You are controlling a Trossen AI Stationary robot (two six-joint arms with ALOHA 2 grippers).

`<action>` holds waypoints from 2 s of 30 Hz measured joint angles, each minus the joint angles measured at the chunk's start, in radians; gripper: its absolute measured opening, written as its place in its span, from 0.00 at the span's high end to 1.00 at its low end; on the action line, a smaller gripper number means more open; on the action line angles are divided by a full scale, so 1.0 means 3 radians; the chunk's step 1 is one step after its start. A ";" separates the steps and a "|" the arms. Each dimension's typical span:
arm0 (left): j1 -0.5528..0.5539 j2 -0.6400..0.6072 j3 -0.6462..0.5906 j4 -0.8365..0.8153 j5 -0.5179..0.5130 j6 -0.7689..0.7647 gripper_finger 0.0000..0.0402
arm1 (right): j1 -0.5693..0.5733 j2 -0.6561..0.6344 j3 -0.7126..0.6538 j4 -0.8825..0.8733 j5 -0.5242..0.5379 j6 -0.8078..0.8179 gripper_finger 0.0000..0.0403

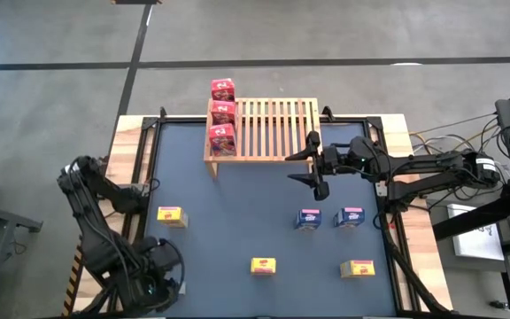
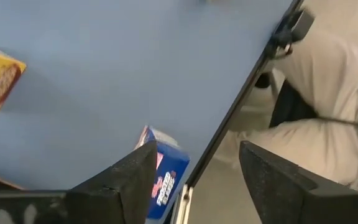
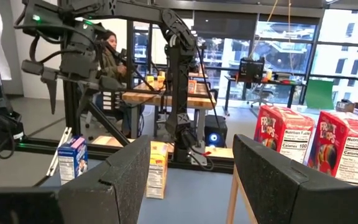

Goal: Stack cereal on shelf
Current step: Put the left blue cereal box on the shelf

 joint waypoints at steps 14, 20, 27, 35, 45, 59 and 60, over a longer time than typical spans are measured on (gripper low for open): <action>-0.0007 0.0343 -0.0001 0.0215 0.0575 0.0150 0.23 | 0.0029 0.0001 -0.0001 -0.0055 -0.0005 -0.0072 0.46; -0.0015 0.0589 -0.0002 0.0145 0.1258 0.0532 0.24 | 0.0029 0.0001 -0.0005 -0.0095 -0.0005 -0.0072 0.46; -0.0025 0.0639 0.0005 -0.0199 0.1211 0.0859 0.24 | 0.0029 0.0003 -0.0037 -0.0102 -0.0005 -0.0031 0.46; -0.0098 0.0475 -0.0076 -0.0329 0.0742 0.0865 0.24 | 0.0029 0.0003 -0.0067 -0.0103 -0.0001 0.0024 0.46; -0.0182 0.0384 -0.0410 0.0048 0.0459 0.0784 0.24 | 0.0030 0.0003 -0.0067 -0.0099 0.0005 0.0020 0.46; -0.0203 0.0069 -0.1046 0.0769 0.0440 0.0722 0.30 | 0.0031 0.0003 -0.0067 -0.0063 0.0005 0.0132 0.46; -0.0203 0.0055 -0.1074 0.0800 0.0441 0.0715 0.30 | 0.0031 0.0003 -0.0067 -0.0058 0.0005 0.0133 0.46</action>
